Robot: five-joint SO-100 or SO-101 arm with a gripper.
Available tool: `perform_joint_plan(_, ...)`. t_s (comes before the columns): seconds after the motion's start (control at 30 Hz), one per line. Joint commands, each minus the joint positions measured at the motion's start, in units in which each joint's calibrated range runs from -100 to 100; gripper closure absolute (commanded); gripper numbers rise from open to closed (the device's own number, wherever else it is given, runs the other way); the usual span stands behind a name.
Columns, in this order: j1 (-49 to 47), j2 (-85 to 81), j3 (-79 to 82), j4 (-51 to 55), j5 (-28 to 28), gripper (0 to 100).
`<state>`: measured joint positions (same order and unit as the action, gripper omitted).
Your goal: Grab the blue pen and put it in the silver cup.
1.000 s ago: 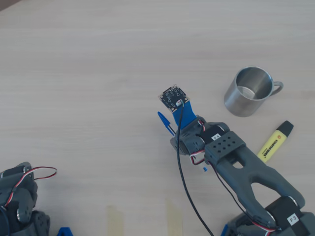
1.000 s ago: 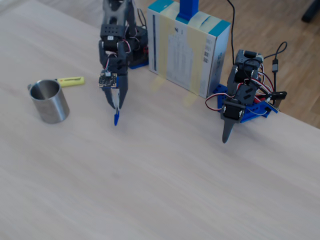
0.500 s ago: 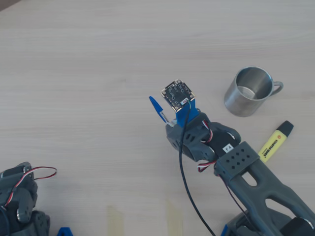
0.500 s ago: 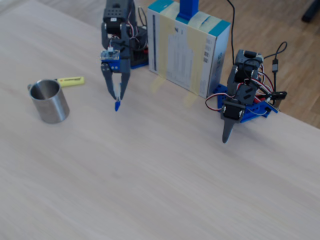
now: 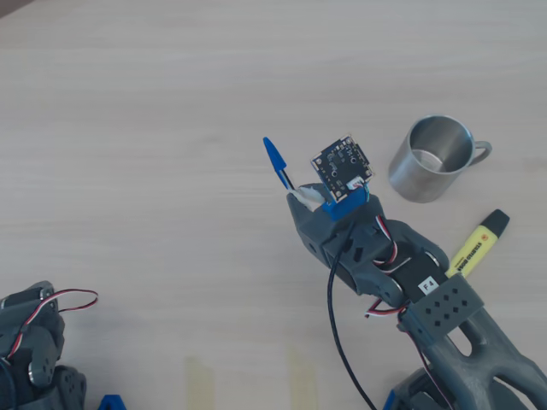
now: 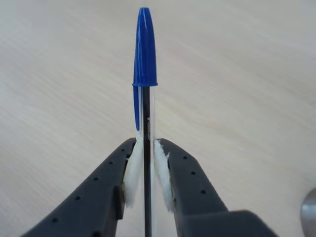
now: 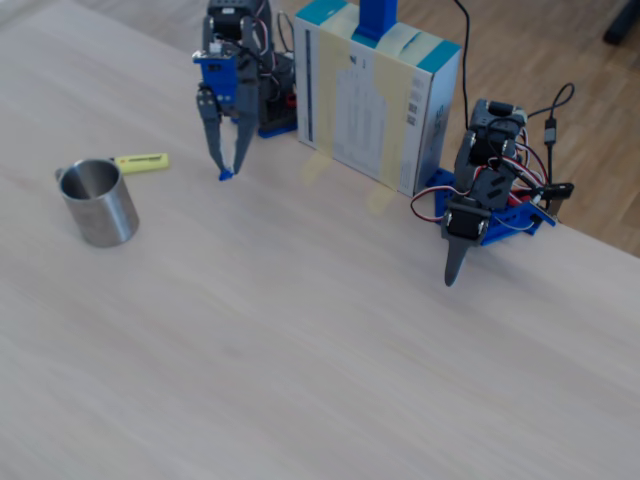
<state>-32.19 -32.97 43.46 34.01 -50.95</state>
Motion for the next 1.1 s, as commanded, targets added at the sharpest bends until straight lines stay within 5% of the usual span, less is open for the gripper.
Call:
perform_joint_plan(0.0,-0.18,-4.52,1.84,-5.56,-0.23,98)
perform_joint_plan(1.07,12.38,-20.73,17.9,-52.32,-2.89,98)
